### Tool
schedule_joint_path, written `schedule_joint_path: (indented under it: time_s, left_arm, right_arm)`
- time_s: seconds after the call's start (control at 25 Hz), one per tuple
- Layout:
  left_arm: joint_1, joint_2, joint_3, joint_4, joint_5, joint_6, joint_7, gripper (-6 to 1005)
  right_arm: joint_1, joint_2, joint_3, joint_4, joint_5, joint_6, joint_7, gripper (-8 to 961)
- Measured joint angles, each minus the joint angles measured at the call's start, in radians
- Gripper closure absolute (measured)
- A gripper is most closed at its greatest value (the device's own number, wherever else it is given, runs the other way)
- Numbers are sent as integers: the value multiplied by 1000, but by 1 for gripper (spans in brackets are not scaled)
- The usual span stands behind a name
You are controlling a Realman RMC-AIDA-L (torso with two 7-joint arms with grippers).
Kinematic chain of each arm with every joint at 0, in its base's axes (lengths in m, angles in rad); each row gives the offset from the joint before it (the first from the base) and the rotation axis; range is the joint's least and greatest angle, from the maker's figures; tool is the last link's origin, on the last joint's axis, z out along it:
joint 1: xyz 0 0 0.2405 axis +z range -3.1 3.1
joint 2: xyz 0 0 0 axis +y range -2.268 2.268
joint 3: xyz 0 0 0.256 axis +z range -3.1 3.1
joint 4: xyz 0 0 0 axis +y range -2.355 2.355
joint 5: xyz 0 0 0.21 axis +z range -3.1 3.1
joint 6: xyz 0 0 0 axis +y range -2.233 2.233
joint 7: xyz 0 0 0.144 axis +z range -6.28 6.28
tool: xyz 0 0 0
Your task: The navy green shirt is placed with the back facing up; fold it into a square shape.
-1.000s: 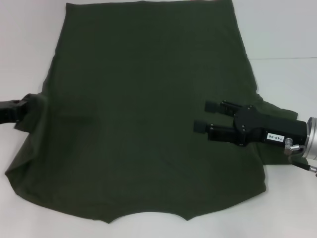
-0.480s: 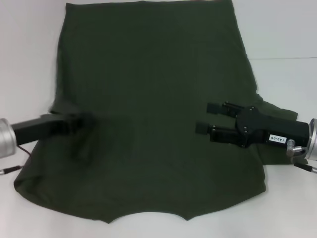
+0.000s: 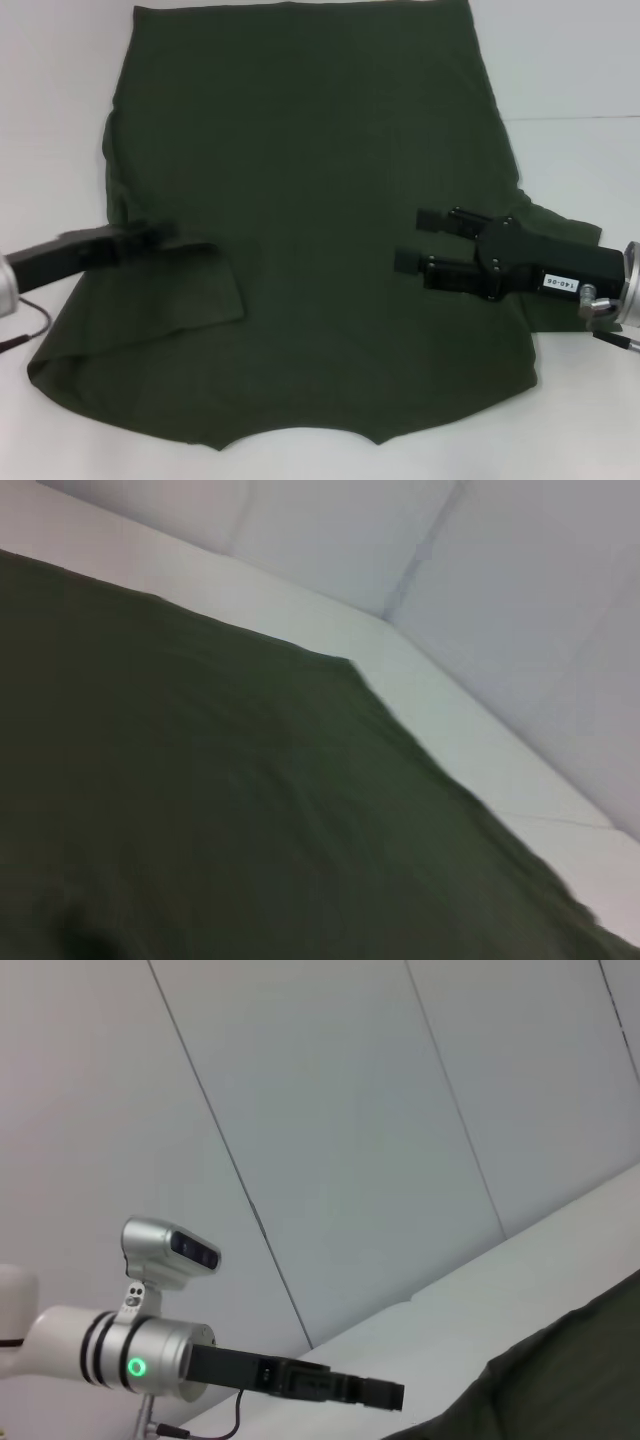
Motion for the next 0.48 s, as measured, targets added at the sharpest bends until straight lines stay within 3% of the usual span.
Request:
schedule_joint_path:
  time_s: [0.36,0.48]
  left_arm:
    - [6,0,-21,-42,1,-170,-35,268]
    - [3,0,-18,-60,0,-199,-35,204]
  right_arm:
    - [6,0,7,0,6,-7,17,41]
    - [9,0,8,-3,7,-7,29,41]
